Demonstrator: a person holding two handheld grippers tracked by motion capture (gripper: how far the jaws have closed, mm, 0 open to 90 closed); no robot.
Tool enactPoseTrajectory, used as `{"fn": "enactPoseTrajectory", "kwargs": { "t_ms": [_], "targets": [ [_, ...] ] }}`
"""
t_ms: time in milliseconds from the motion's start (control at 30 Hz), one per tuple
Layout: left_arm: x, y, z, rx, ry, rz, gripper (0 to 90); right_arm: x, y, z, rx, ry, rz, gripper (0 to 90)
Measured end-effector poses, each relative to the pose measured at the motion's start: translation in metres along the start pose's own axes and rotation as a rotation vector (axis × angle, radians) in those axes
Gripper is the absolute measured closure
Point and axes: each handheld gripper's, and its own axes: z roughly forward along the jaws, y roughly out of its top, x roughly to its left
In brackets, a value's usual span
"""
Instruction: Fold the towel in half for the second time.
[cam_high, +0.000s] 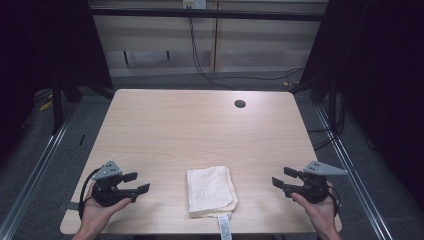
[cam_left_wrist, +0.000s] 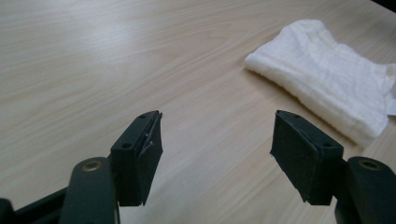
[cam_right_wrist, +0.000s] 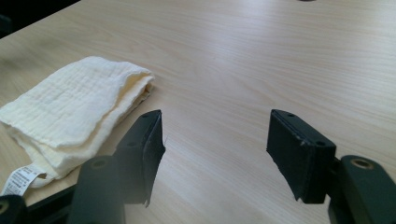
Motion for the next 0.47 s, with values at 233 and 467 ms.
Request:
{"fn": "enactPoseTrajectory", "kwargs": {
  "t_ms": [233, 467],
  "targets": [
    [0.008, -0.011, -0.017, -0.06, 0.042, 0.009, 31.8, -0.004, -0.01, -0.004, -0.015, -0.168, -0.011, 38.5],
    [0.007, -0.01, -0.01, -0.038, 0.059, 0.03, 27.2, -0.019, -0.019, -0.002, -0.023, -0.08, 0.092, 36.0]
  ]
}}
